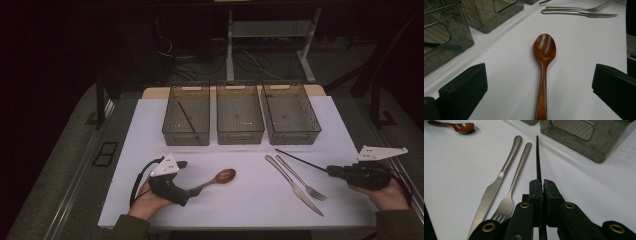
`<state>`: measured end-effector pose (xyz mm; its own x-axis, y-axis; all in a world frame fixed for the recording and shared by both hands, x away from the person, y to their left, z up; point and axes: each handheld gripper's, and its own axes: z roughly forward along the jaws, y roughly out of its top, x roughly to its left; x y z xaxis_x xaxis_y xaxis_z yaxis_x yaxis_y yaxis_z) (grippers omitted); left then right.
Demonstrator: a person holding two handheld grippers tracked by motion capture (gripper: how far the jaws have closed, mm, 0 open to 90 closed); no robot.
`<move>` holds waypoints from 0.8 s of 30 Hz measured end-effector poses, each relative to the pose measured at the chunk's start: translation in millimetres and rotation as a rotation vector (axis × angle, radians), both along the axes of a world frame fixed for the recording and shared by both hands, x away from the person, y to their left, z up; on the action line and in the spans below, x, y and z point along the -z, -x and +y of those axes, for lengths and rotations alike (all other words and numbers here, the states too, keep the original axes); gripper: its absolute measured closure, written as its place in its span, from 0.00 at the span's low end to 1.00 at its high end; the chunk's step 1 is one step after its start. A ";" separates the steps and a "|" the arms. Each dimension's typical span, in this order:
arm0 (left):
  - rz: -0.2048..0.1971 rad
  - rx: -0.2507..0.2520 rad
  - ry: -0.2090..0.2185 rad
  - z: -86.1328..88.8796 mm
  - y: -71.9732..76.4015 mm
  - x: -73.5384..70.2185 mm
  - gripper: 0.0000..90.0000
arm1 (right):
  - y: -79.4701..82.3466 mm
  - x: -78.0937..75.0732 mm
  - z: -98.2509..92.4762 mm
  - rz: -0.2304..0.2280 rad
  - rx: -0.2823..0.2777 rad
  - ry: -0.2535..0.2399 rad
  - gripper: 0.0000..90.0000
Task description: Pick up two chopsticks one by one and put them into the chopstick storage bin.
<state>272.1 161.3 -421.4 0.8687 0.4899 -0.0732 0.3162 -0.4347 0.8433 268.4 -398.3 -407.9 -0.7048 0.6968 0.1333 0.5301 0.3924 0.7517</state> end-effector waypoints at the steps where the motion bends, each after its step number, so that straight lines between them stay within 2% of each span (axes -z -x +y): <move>1: -0.001 0.000 0.000 -0.1 0.0 0.0 0.00 | 0.3 -1.2 0.2 -0.008 0.001 -0.004 0.96; 20: 0.008 -0.001 -0.002 -0.3 -0.5 1.9 0.00 | 0.4 -22.0 -3.4 -0.082 -0.001 -0.117 0.95; 24: 0.013 -0.001 -0.006 0.4 -2.3 4.5 0.00 | -2.9 -27.1 0.5 -0.088 0.007 -0.122 0.96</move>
